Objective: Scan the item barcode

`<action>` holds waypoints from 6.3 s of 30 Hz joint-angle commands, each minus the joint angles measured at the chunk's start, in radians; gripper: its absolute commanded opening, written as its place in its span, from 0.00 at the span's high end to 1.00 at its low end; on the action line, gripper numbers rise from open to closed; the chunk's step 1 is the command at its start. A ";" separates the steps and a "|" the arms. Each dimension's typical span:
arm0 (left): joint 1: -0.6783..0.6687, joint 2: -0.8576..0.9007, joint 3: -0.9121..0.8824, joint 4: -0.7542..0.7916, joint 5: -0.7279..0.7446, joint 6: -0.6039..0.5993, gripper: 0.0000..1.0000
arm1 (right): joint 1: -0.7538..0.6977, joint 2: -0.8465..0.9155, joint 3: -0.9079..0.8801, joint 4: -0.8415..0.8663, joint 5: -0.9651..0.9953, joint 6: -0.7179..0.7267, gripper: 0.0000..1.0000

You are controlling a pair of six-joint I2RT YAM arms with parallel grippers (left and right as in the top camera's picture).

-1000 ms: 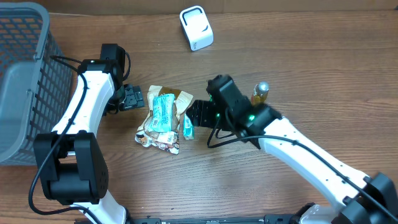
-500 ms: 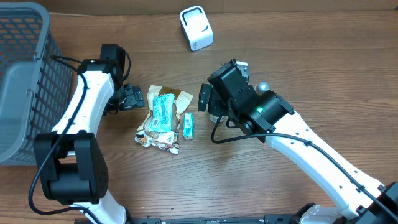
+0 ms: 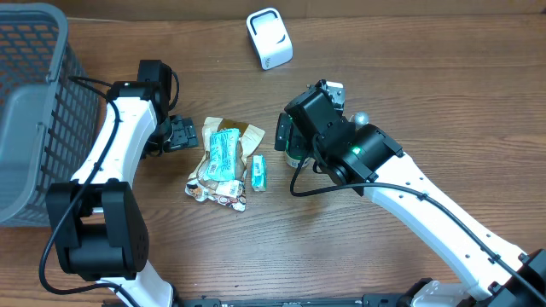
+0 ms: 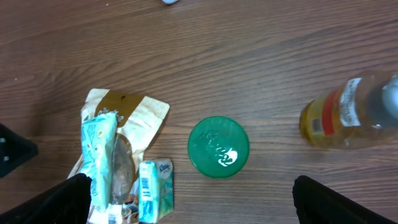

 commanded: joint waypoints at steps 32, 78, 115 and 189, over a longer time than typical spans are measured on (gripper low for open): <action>0.005 -0.008 0.016 0.001 -0.008 0.007 0.01 | -0.120 -0.013 0.021 -0.093 0.011 0.014 0.00; 0.005 -0.008 0.016 0.001 -0.008 0.007 0.01 | -0.126 -0.015 0.039 -0.082 0.151 -0.055 0.00; 0.005 -0.008 0.016 0.001 -0.008 0.007 0.00 | -0.391 0.271 0.119 -0.136 -0.097 -0.353 0.00; 0.005 -0.008 0.016 0.001 -0.008 0.007 0.00 | -0.396 0.274 0.037 -0.074 -0.142 -0.352 0.31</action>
